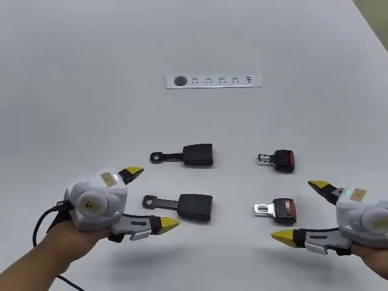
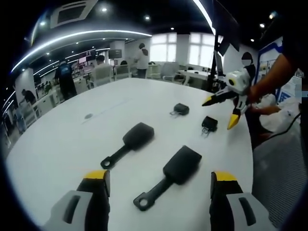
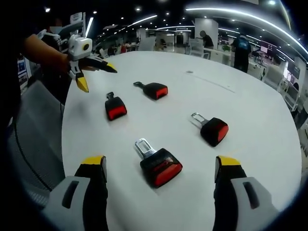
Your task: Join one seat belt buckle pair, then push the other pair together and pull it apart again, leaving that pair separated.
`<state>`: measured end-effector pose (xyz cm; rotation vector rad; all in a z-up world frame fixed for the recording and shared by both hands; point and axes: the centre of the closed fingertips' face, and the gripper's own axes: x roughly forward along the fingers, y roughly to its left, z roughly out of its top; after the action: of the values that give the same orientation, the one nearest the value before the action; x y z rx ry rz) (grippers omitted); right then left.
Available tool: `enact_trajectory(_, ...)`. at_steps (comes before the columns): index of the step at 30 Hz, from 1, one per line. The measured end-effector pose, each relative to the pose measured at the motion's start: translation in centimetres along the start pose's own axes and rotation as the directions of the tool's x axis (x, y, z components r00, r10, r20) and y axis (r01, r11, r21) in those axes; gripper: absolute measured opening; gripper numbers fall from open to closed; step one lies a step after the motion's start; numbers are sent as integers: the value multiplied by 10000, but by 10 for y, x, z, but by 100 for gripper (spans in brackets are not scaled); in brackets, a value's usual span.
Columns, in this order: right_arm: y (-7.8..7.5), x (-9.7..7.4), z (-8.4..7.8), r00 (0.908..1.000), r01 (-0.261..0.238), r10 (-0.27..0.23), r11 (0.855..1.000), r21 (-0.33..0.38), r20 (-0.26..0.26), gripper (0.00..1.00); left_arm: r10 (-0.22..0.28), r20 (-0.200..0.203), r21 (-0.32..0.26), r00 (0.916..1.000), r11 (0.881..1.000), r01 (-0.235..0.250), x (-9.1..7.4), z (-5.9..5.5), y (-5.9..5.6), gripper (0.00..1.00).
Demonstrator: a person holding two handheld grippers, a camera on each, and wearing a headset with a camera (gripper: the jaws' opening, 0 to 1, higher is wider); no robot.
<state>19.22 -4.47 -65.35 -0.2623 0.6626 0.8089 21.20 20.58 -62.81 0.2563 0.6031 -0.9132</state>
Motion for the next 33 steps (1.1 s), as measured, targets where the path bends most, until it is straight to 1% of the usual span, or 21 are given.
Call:
enact_trajectory(3,-1,4,-4,9998,-139,139,9999,-21,-113,93,-221,-74,148,9997,9996,222,6,-1,-2,86)
enact_trajectory(5,-2,7,-5,9994,-284,284,9996,31,-174,92,-447,-244,359,9987,9983,455,12,-4,-3,86)
enact_trajectory(8,-3,10,-8,9986,-436,436,9990,23,-285,90,-764,-344,592,9965,9952,784,20,2,-8,85)
enact_trajectory(11,-1,14,-11,9968,-685,686,9976,34,-402,90,-989,-402,675,9943,9925,1015,26,5,-11,83)
enact_trajectory(13,-1,16,-13,9951,-854,854,9963,20,-499,89,-1247,-499,789,9909,9886,1284,30,7,-16,81)
enact_trajectory(16,0,17,-12,9927,-1046,1043,9945,-13,-603,87,-1470,-625,1034,9872,9828,1529,35,8,-21,77)
enact_trajectory(17,-3,17,-15,9913,-1131,1122,9935,-90,-685,87,-1588,-738,1128,9846,9796,1664,38,7,-24,77)
enact_trajectory(19,-2,18,-17,9886,-1274,1257,9917,-151,-825,85,-1794,-853,1263,9801,9738,1892,41,5,-27,77)
enact_trajectory(20,0,18,-17,9863,-1418,1394,9896,-218,-886,83,-1913,-953,1375,9769,9694,2033,44,4,-28,76)
enact_trajectory(22,0,18,-18,9841,-1524,1485,9878,-335,-970,79,-2108,-1143,1564,9708,9612,2271,48,0,-29,76)
enact_trajectory(23,-1,19,-20,9819,-1629,1576,9856,-441,-1050,78,-2162,-1178,1593,9692,9592,2334,49,-1,-29,75)
enact_trajectory(24,-1,20,-21,9802,-1699,1638,9843,-477,-1111,77,-2331,-1299,1668,9637,9530,2530,51,-3,-30,73)
enact_trajectory(25,0,20,-22,9774,-1809,1733,9819,-553,-1214,76,-2410,-1366,1747,9609,9489,2628,52,-4,-31,70)
enact_trajectory(26,0,20,-24,9745,-1912,1818,9795,-632,-1312,74,-2486,-1504,1941,9569,9416,2751,55,-7,-31,69)
enact_trajectory(27,1,21,-26,9721,-1992,1879,9773,-718,-1404,72,-2558,-1617,2006,9531,9371,2856,56,-9,-32,68)
enact_trajectory(28,2,21,-27,9688,-2099,1966,9746,-778,-1509,70,-2797,-1765,2128,9437,9253,3140,58,-11,-35,67)
enact_trajectory(29,2,23,-22,9690,-2257,2105,9673,-1160,-1295,69,-2881,-1868,2196,9392,9196,3257,59,-13,-35,66)
enact_trajectory(30,2,22,-24,9688,-2216,2073,9699,-1004,-1359,69,-2925,-2049,2297,9340,9133,3364,61,-16,-35,65)
enact_trajectory(33,0,22,-23,9663,-2309,2130,9654,-1214,-1442,65,-3164,-2343,2609,9192,8904,3730,63,-19,-37,56)
